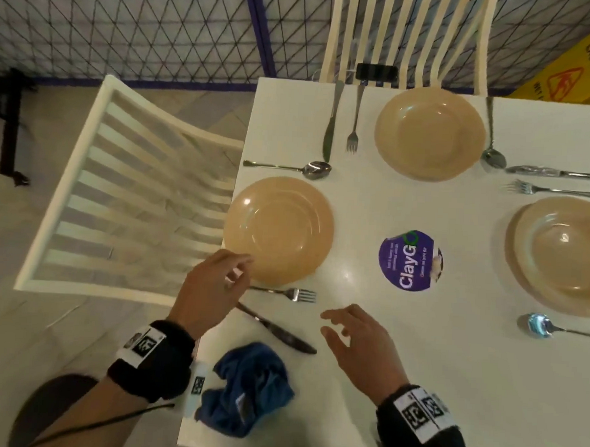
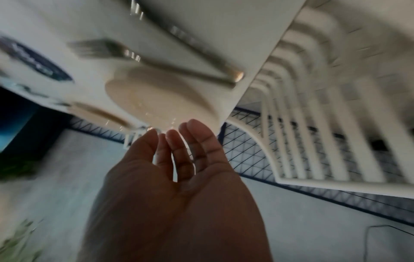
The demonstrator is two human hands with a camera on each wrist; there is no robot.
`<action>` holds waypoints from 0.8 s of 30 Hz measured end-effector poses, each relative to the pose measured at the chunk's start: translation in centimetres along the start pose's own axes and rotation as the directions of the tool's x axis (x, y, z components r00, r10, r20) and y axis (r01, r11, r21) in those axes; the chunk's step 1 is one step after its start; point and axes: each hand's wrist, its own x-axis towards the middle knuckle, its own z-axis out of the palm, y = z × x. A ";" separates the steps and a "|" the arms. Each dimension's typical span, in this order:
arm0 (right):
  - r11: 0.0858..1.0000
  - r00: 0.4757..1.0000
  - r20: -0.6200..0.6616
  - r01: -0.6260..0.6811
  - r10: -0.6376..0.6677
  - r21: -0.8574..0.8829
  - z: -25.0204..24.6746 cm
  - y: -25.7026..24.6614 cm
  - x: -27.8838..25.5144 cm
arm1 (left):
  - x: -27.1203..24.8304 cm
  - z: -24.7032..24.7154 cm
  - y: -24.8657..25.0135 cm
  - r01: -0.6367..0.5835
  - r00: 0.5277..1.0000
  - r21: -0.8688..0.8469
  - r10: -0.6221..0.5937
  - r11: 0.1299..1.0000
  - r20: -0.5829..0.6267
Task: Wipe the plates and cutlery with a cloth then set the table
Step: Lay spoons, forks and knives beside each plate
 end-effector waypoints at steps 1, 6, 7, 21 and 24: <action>1.000 0.999 0.037 -0.001 0.001 -0.005 0.8 -0.1 -0.4 | -1.7 0.5 -1.1 0.023 1.000 0.022 -0.023 0.999 -0.003; 0.987 0.991 0.131 0.052 -0.032 -0.151 4.1 0.0 -1.2 | -7.1 3.1 -4.2 0.079 0.995 0.255 -0.093 0.964 0.042; 0.985 0.992 0.119 0.052 -0.032 -0.167 4.5 0.0 -1.2 | -7.3 3.5 -4.2 0.078 0.994 0.284 -0.098 0.956 0.057; 0.928 0.997 0.071 0.005 0.023 -0.373 7.3 -0.1 -0.4 | -5.3 4.7 -5.6 -0.058 0.991 0.526 -0.015 0.849 0.134; 0.929 0.999 0.037 -0.013 0.028 -0.370 7.4 -0.1 -0.1 | -5.6 4.3 -6.7 -0.039 0.996 0.469 -0.002 0.883 0.086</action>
